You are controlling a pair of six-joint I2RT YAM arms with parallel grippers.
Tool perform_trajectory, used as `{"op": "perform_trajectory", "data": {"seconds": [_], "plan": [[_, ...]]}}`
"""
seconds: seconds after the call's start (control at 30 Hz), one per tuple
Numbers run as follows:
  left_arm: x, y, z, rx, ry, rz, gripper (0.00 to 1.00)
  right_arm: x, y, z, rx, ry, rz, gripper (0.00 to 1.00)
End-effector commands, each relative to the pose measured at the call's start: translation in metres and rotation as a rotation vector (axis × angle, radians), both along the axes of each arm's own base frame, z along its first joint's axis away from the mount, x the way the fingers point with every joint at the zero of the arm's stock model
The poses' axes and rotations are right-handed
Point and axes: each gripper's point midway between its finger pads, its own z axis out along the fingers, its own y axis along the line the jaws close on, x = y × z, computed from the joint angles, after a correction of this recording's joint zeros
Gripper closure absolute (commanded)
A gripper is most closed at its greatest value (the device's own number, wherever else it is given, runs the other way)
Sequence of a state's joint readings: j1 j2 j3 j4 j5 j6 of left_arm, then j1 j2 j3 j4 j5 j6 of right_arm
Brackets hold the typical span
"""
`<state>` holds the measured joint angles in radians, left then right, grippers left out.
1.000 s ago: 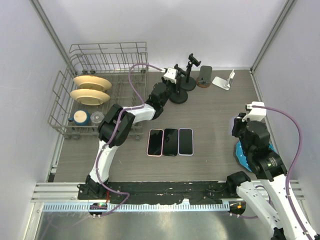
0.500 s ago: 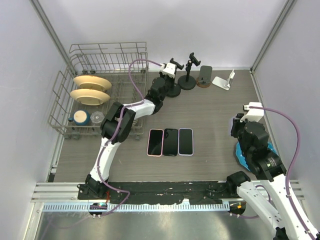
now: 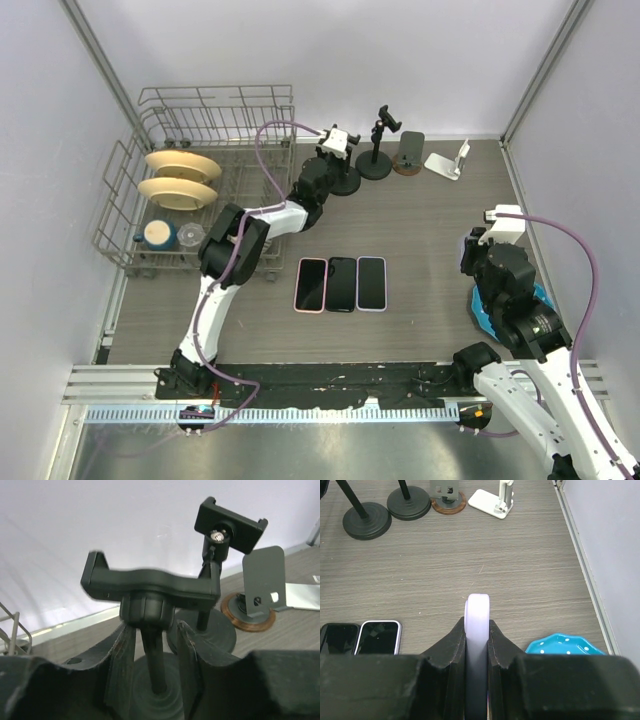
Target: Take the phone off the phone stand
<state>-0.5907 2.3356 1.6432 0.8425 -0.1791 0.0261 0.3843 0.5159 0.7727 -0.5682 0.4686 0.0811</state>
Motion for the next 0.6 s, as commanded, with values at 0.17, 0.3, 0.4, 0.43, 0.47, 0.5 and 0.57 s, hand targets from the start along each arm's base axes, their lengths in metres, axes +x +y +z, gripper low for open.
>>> {"op": "perform_trajectory", "data": {"seconds": [0.17, 0.3, 0.4, 0.43, 0.47, 0.5, 0.57], "plan": [[-0.037, 0.030, 0.067, -0.123, -0.086, -0.018, 0.38, 0.005, 0.005, 0.040, 0.050, -0.106, 0.014, 0.99], [-0.057, 0.024, 0.079, -0.130, -0.087, -0.055, 0.25, 0.004, 0.006, 0.046, 0.068, -0.105, 0.016, 0.99], [-0.079, 0.020, 0.081, -0.123, -0.072, -0.073, 0.18, 0.001, 0.008, 0.051, 0.090, -0.108, 0.017, 0.99], [-0.087, 0.014, 0.081, -0.123, -0.068, -0.086, 0.15, 0.001, 0.008, 0.050, 0.095, -0.102, 0.015, 0.99], [-0.094, 0.013, 0.083, -0.124, -0.066, -0.088, 0.14, 0.001, 0.008, 0.048, 0.095, -0.086, 0.016, 0.99], [-0.104, 0.014, 0.097, -0.138, -0.083, -0.095, 0.12, 0.000, 0.010, 0.051, 0.110, -0.087, 0.022, 0.99], [-0.125, 0.006, 0.092, -0.130, -0.065, -0.122, 0.08, 0.000, 0.013, 0.049, 0.143, -0.071, 0.019, 0.99]]}}
